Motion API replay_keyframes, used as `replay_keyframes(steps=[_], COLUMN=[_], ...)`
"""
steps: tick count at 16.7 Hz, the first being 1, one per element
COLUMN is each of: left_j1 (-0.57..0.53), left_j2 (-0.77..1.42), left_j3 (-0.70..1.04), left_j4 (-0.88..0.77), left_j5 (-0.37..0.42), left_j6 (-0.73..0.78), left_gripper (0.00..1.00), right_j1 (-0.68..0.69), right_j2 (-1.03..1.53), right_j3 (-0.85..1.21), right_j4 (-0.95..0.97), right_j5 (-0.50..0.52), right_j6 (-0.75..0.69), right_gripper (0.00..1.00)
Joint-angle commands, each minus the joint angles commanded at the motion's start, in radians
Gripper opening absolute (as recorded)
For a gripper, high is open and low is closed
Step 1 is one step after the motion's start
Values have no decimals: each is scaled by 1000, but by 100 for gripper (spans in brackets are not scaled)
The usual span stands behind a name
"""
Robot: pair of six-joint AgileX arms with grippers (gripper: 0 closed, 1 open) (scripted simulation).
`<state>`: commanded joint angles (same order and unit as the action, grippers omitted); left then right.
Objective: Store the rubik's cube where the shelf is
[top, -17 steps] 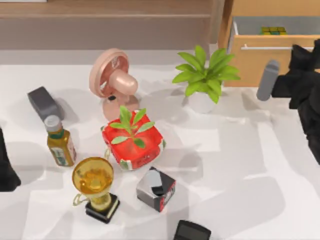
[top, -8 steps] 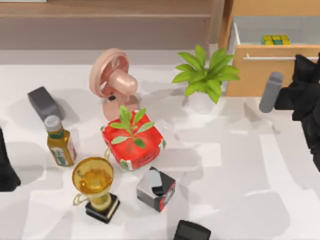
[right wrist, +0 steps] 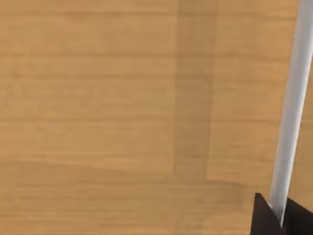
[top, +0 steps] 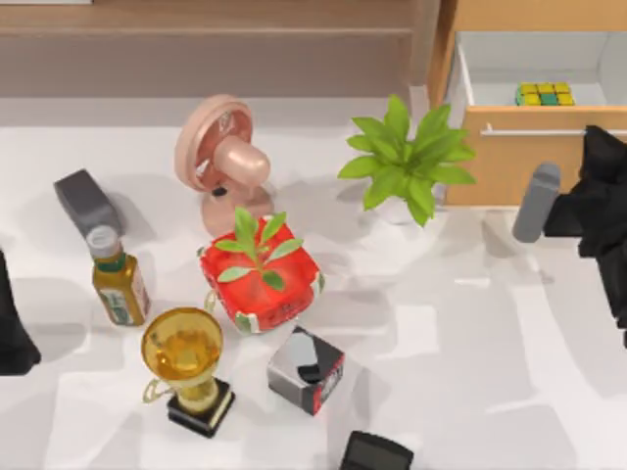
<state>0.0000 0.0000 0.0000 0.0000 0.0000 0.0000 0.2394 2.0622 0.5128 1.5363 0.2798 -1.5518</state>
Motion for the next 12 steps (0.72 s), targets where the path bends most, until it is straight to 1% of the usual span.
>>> replay_keyframes(steps=[6, 12], left_j1=[0, 0], left_j2=[0, 0], left_j3=[0, 0], left_j4=[0, 0], left_j5=[0, 0], left_j6=[0, 0], left_gripper=[100, 100], right_j1=[3, 44], right_j2=[-4, -40], right_j3=[-10, -145], right_j4=[13, 110], right_j5=[7, 42], right_j6=[-2, 1], right_gripper=[0, 0])
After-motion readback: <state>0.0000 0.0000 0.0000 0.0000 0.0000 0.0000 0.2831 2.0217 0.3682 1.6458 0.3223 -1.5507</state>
